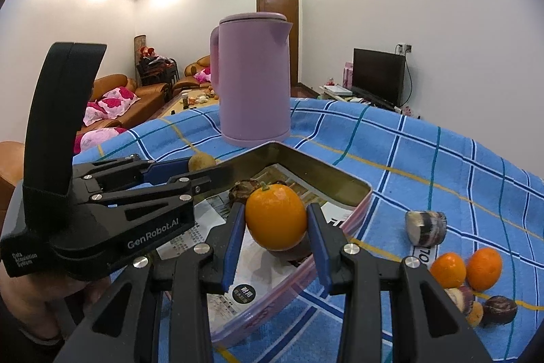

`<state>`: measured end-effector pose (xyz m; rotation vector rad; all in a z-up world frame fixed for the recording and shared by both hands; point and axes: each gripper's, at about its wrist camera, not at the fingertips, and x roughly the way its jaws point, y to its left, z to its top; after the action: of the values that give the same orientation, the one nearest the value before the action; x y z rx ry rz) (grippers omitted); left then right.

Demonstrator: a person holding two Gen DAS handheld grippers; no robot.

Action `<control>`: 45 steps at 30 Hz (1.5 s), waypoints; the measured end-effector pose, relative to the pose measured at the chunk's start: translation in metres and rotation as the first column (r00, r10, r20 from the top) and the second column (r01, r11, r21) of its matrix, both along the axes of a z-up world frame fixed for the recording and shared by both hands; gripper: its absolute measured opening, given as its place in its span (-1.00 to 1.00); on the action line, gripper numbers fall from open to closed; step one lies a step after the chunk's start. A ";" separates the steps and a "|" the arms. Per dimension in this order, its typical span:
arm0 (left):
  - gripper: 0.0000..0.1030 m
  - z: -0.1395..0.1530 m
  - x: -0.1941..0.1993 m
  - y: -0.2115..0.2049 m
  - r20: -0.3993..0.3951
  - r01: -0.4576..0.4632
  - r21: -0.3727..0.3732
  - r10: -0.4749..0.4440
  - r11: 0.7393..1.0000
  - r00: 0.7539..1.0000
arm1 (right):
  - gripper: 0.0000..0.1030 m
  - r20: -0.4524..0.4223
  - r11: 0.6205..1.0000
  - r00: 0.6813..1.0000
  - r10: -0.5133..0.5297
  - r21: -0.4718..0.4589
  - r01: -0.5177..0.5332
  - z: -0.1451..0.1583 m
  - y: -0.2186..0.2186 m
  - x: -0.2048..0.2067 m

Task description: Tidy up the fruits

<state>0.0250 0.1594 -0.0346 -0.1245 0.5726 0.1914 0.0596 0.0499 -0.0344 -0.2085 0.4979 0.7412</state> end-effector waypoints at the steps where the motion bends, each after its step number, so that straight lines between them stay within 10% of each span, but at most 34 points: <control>1: -0.43 0.000 0.001 0.000 -0.003 0.003 -0.003 -0.003 1.000 1.000 | -0.24 -0.002 1.000 1.000 0.000 -0.003 0.000 -0.001 0.001 0.000; 24: -0.43 -0.014 0.021 0.003 -0.123 0.018 -0.038 -0.023 0.999 0.992 | -0.24 -0.126 0.998 0.991 0.050 -0.036 -0.055 -0.012 0.010 0.012; 45: -0.16 -0.009 0.012 0.002 -0.073 -0.004 -0.014 0.003 1.000 0.997 | -0.22 -0.102 0.997 0.992 0.080 -0.014 -0.081 -0.009 0.008 0.005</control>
<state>0.0372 0.1613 -0.0433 -0.1324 0.6469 0.1965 0.0646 0.0578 -0.0432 -0.2094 0.5955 0.8292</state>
